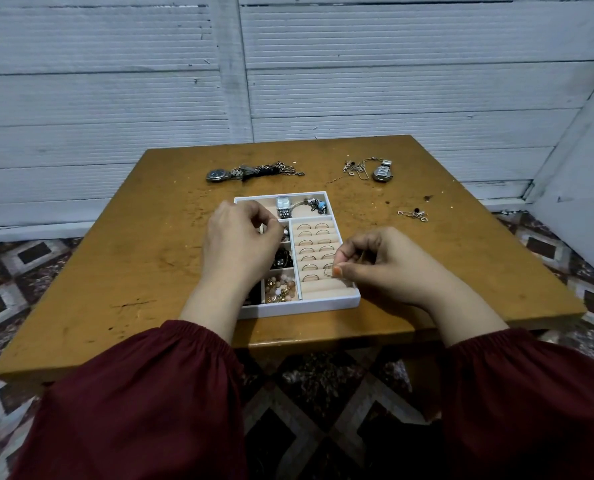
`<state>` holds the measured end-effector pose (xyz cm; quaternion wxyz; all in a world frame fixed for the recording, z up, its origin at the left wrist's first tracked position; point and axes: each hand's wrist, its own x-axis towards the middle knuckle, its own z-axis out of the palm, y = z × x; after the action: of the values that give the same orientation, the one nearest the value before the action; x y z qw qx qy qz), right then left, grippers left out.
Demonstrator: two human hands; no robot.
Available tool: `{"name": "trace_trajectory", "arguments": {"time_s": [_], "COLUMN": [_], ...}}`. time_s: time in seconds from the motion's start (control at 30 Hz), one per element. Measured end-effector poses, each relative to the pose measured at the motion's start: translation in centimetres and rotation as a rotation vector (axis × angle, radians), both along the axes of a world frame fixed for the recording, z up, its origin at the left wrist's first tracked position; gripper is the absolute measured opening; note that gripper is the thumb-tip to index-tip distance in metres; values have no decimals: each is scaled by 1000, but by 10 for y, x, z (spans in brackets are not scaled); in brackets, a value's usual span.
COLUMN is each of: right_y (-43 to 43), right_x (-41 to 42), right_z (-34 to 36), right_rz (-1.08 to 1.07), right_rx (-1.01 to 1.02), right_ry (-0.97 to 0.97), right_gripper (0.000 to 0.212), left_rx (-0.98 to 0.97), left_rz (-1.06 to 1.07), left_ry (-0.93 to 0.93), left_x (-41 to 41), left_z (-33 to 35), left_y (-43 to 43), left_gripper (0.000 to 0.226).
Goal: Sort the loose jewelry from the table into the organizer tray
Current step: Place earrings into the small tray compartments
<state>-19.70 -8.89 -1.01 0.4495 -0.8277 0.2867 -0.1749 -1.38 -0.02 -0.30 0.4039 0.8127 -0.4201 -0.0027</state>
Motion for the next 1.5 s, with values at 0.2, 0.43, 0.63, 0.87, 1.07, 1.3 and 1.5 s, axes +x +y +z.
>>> {"name": "trace_trajectory", "arguments": {"time_s": [0.2,0.43,0.63,0.87,1.07,1.3,1.5], "right_y": [-1,-2,-3,-3,-3,-5,-5], "right_x": [2,4,3,5,6,5,4], "right_z": [-1,0,2,-1,1,0,0], "right_rz": [-50,-51,-105,-181,-195,-195,-191], "right_rx": [-40,-87,-55,-75,-79,-74,-86], "right_ry": [14,95,92,94,119,133,141], "right_gripper": [3,5,7,22,23,22,22], "left_rx": [-15,-29,-38,-37,-42,-39,-43], "left_rz": [3,11,1,-2,-3,3,-1], "left_ry": [13,15,23,33,34,28,29], "left_x": [1,0,4,4,5,5,4], "left_z": [1,3,1,-1,0,0,1], "left_y": [0,1,0,-1,0,0,0], "left_gripper": [11,12,14,12,12,9,9]}}
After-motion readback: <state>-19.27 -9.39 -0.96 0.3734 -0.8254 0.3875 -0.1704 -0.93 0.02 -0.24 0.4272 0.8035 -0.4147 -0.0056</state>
